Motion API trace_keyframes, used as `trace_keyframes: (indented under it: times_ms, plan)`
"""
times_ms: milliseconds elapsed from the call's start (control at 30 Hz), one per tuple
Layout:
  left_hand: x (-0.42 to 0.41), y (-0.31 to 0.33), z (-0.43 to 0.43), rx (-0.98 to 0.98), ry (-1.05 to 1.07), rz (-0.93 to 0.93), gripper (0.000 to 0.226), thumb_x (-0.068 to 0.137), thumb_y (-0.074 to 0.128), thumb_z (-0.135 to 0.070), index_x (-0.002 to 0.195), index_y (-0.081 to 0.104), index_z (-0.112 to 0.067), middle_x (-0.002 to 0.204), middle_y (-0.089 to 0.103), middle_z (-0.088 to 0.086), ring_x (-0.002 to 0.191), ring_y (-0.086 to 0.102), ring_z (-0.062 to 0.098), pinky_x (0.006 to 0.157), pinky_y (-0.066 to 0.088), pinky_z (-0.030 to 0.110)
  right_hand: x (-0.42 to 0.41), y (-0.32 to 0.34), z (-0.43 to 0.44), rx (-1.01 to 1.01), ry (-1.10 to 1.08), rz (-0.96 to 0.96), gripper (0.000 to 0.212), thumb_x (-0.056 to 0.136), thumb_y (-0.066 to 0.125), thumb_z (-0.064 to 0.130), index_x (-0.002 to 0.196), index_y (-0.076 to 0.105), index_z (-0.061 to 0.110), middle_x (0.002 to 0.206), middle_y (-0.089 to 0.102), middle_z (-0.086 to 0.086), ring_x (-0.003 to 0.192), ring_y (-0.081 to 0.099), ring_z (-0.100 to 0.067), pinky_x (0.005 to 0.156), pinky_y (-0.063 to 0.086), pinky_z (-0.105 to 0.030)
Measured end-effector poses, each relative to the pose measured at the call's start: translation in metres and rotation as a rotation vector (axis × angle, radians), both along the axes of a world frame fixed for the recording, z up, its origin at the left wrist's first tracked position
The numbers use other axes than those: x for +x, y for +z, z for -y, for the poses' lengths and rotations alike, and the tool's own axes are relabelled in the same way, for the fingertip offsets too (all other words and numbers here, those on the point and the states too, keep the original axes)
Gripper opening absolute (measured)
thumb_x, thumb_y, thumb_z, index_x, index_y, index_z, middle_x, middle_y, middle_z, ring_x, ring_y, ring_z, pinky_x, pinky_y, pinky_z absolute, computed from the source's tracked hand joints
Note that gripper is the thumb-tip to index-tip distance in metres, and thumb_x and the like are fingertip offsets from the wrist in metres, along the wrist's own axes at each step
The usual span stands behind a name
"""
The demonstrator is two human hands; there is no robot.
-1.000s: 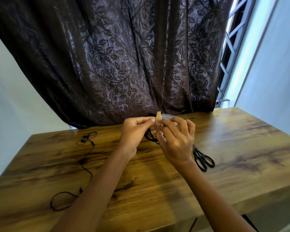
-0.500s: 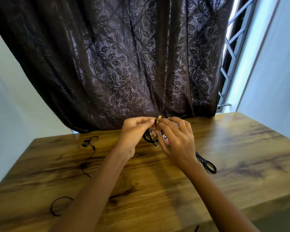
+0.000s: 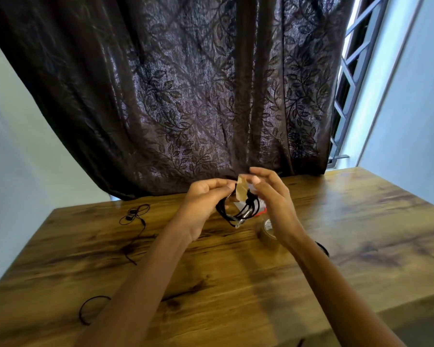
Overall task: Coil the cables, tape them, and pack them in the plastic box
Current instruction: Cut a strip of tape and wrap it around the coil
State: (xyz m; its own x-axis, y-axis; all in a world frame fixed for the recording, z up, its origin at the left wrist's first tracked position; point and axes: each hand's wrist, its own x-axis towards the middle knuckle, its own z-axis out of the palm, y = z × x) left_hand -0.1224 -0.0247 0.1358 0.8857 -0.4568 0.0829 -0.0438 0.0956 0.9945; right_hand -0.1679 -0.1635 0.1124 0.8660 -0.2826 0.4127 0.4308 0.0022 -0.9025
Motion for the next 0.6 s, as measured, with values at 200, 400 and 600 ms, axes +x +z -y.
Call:
trace_keyframes:
  times_ms: [200, 400, 600]
  plan:
    - [0.001, -0.001, -0.008, 0.049, -0.017, 0.049, 0.017, 0.09, 0.056, -0.013, 0.1, 0.068, -0.007, 0.091, 0.071, 0.005, 0.079, 0.064, 0.008, 0.061, 0.05, 0.015, 0.004, -0.007, 0.008, 0.039, 0.265, -0.084, 0.057, 0.06, 0.073, 0.019, 0.114, 0.055, 0.013, 0.1, 0.065, -0.01, 0.096, 0.061, -0.027, 0.085, 0.051, -0.033]
    - [0.003, 0.0, -0.013, 0.059, -0.019, 0.071, 0.017, 0.09, 0.056, -0.011, 0.101, 0.066, -0.003, 0.09, 0.071, 0.011, 0.076, 0.067, 0.016, 0.064, 0.053, 0.019, -0.001, -0.002, 0.005, 0.075, 0.278, -0.082, 0.04, 0.064, 0.072, -0.006, 0.098, 0.054, 0.007, 0.091, 0.065, -0.006, 0.072, 0.066, -0.02, 0.068, 0.058, -0.031]
    - [0.001, 0.004, -0.01, 0.075, 0.035, 0.161, 0.012, 0.09, 0.055, -0.008, 0.091, 0.067, -0.01, 0.081, 0.069, 0.003, 0.067, 0.064, 0.004, 0.064, 0.052, 0.015, -0.004, 0.012, 0.001, 0.224, 0.344, -0.105, 0.023, 0.075, 0.057, -0.008, 0.093, 0.053, 0.005, 0.072, 0.067, -0.005, 0.063, 0.066, -0.016, 0.06, 0.058, -0.03]
